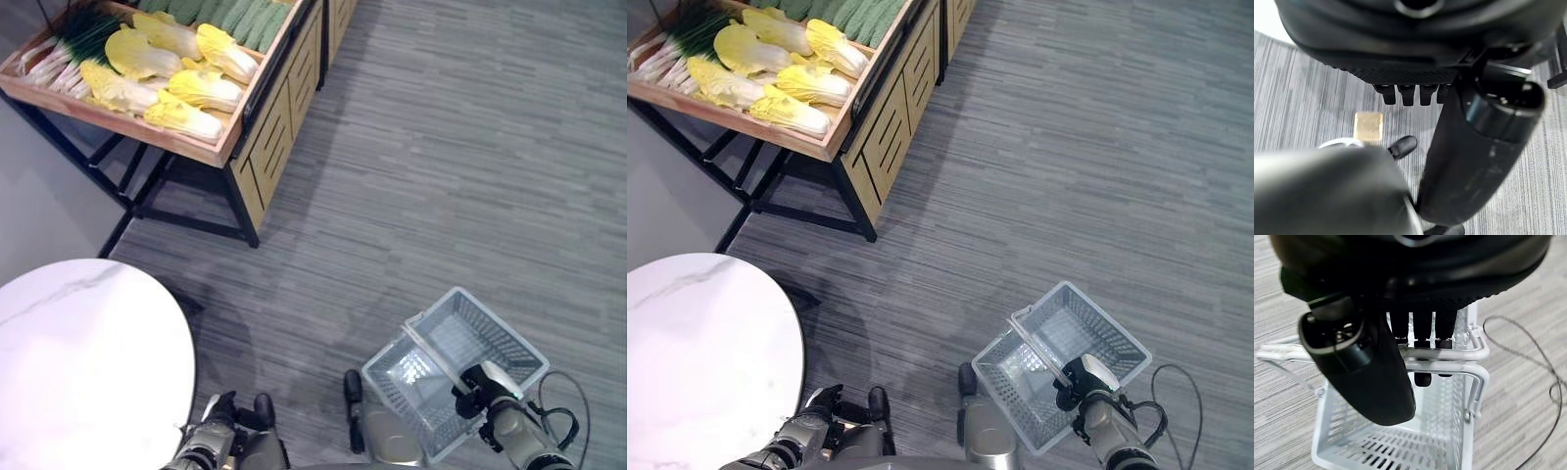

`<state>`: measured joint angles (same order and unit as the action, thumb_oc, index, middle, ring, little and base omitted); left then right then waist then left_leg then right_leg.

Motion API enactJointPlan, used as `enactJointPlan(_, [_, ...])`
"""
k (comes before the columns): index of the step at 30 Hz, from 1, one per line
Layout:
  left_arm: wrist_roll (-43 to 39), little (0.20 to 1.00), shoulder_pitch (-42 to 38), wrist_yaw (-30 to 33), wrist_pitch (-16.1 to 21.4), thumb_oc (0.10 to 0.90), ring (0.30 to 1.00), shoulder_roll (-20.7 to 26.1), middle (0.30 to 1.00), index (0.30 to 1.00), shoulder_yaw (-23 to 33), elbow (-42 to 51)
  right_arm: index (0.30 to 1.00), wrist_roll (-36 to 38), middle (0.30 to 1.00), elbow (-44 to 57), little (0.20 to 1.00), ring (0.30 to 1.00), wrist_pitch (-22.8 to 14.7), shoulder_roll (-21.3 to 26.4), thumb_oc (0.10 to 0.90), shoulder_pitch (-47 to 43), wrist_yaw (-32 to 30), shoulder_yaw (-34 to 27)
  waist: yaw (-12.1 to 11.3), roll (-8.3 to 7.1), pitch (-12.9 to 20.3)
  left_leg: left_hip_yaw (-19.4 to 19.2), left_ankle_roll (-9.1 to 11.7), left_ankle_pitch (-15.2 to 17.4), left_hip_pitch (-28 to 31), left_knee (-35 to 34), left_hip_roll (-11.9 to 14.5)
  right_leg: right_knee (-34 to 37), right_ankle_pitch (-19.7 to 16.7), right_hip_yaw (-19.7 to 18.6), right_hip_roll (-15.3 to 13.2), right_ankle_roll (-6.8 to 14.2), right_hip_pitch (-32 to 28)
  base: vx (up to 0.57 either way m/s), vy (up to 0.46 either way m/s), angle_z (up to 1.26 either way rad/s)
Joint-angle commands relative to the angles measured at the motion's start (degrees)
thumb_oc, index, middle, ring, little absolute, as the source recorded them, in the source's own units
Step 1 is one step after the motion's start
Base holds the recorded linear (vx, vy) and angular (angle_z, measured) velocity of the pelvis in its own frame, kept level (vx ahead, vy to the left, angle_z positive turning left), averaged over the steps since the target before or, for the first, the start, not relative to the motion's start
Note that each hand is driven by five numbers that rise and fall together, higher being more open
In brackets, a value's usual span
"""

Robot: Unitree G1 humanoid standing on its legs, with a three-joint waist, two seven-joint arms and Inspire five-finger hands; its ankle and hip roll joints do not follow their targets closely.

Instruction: Get the vegetables into the basket

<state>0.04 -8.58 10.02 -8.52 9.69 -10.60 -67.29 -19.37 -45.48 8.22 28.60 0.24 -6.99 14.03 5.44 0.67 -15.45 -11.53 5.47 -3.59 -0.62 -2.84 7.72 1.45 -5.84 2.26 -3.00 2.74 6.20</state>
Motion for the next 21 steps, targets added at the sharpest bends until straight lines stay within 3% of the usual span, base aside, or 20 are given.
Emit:
enactJointPlan(1, [2.0,1.000,0.9,1.3,-0.3,0.900,1.000,3.6,1.000,1.000,-0.9,-1.8,0.300,1.4,0.300,2.6,0.300,0.300,-1.3,1.8,0.400,-4.9,-2.5,-0.4,-0.3,-3.03,1.8,0.0,0.5,1.9,-1.8,3.6,-1.4,-1.2,4.4,-2.3,-6.9,7.3,-4.6,0.03,0.146,-0.29])
enactJointPlan(5, [3.3,1.000,0.0,0.9,-0.1,0.900,1.000,4.9,1.000,1.000,-1.5,-0.7,0.300,1.6,0.300,2.5,0.300,0.300,-1.0,1.0,0.400,-6.4,-2.7,-0.9,0.7,-3.29,2.0,-3.1,-1.5,3.6,-1.4,2.8,-4.3,-1.4,1.4,-6.0,-8.4,9.6,-1.4,0.04,0.236,-0.33])
enactJointPlan(9, [4.0,1.000,-0.5,0.6,-0.2,0.900,1.000,5.3,1.000,1.000,-1.9,-0.4,0.300,1.6,0.300,1.9,0.300,0.300,-0.9,0.7,0.400,-7.5,-3.0,-0.6,0.8,-3.76,2.0,-5.2,-2.0,3.8,-1.3,1.9,-5.1,-1.2,-0.8,-7.5,-8.8,10.9,0.3,0.00,0.111,-0.46])
enactJointPlan(10, [4.8,1.000,-0.8,0.4,-0.4,0.900,1.000,5.8,1.000,1.000,-1.8,-0.5,0.300,1.6,0.300,1.8,0.300,0.300,-0.9,0.0,0.400,-8.2,-3.0,-0.3,1.1,-4.26,1.8,-7.5,-2.1,3.5,-0.9,0.7,-5.4,-1.1,-5.0,-8.0,-9.1,12.3,1.9,-0.02,0.100,-0.74])
enactJointPlan(11, [6.1,1.000,-0.7,0.0,-0.6,0.900,1.000,6.7,1.000,1.000,-2.0,-0.3,0.300,1.1,0.300,2.3,0.300,0.300,-0.8,-1.0,0.400,-9.2,-2.9,0.7,0.5,-4.19,1.7,-11.1,-1.7,2.7,0.1,-0.9,-3.9,-1.1,-8.1,-3.9,-9.4,12.3,3.0,-0.03,0.096,-0.90])
enactJointPlan(12, [6.1,1.000,-0.8,0.0,-0.6,0.900,1.000,6.7,1.000,1.000,-1.9,-0.3,0.300,1.1,0.300,2.4,0.300,0.300,-0.8,-1.0,0.400,-9.2,-2.9,0.7,0.4,-4.30,1.8,-11.2,-1.7,2.4,-0.1,-1.0,-3.9,-1.1,-8.3,-4.0,-9.4,12.3,3.3,-0.01,0.037,-1.04])
enactJointPlan(14, [6.6,1.000,-0.5,-0.1,-0.9,0.900,1.000,7.0,1.000,1.000,-1.9,-0.2,0.300,1.0,0.300,2.9,0.300,0.300,-0.9,-1.7,0.400,-9.3,-2.8,1.4,-0.9,-3.99,1.9,-13.3,-1.7,2.2,0.0,-0.6,-2.5,-2.0,-7.0,2.3,-10.6,12.2,1.9,-0.05,0.028,-0.92])
enactJointPlan(15, [6.6,1.000,-0.5,-0.1,-0.9,0.900,1.000,7.0,1.000,1.000,-1.9,-0.2,0.300,1.0,0.300,2.9,0.300,0.300,-0.9,-1.7,0.400,-9.3,-2.8,1.4,-0.9,-3.98,1.8,-13.2,-1.7,2.2,0.1,-0.6,-2.4,-2.0,-6.9,2.4,-10.6,12.2,1.8,-0.10,0.067,-0.81])
enactJointPlan(16, [6.9,1.000,-0.4,-0.4,-1.2,0.900,1.000,7.1,1.000,1.000,-2.0,-0.3,0.300,0.7,0.300,2.7,0.300,0.300,-0.9,-2.2,0.400,-9.6,-2.8,2.0,-1.9,-4.28,2.4,-14.7,-1.7,1.7,-0.2,-0.8,-2.1,-2.7,-6.2,5.2,-11.1,12.0,-0.2,-0.10,0.077,-0.56])
enactJointPlan(18, [7.0,1.000,-0.5,-0.8,-1.6,0.900,1.000,7.1,1.000,1.000,-1.9,-0.2,0.300,0.1,0.300,2.7,0.300,0.300,-0.8,-2.6,0.400,-10.1,-2.5,2.8,-3.2,-4.60,3.3,-16.2,-2.2,1.5,-0.7,-0.6,-2.4,-4.4,-5.2,7.2,-11.2,11.8,-2.9,-0.11,0.097,-0.49])
enactJointPlan(21, [6.9,1.000,-0.2,-1.2,-2.3,0.900,1.000,7.1,1.000,1.000,-1.4,-0.3,0.300,-0.6,0.300,2.7,0.300,0.300,-0.7,-3.3,0.400,-11.0,-2.1,4.0,-5.9,-6.06,5.4,-20.3,-3.0,0.7,-2.0,-0.5,-3.2,-3.7,-3.8,10.9,-9.3,12.0,-7.6,-0.14,0.111,-0.54])
